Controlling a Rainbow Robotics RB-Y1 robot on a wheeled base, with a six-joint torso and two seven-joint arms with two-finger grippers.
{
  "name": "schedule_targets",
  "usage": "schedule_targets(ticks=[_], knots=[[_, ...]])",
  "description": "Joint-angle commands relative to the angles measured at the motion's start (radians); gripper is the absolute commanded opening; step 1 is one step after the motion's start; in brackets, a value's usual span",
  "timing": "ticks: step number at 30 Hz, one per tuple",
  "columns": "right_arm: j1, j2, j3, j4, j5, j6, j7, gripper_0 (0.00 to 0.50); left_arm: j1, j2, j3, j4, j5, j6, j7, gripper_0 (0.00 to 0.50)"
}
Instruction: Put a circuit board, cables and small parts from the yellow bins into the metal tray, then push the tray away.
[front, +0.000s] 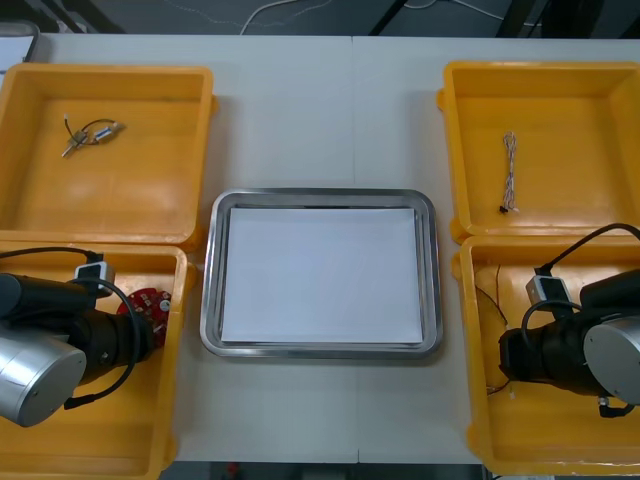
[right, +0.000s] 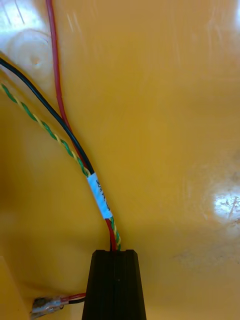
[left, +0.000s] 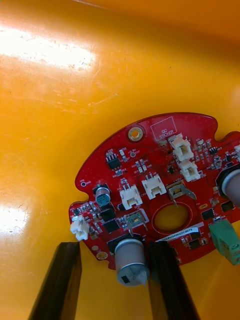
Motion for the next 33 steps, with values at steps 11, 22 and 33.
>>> schedule_targets(ticks=[11,22,33], knots=[[-0.03,0.001,-0.108,-0.058,-0.06,0.107,0.024,0.38,0.003,-0.01,-0.016,-0.006,-0.008,-0.01,0.041,0.031],[-0.029,0.003,-0.108,-0.058,-0.088,0.109,0.013,0.5,0.075,0.027,0.128,-0.006,0.093,-0.01,-0.157,0.038],[-0.01,0.009,-0.04,0.018,-0.063,-0.02,-0.002,0.5,0.145,0.053,0.266,-0.006,0.17,-0.01,-0.347,0.038]])
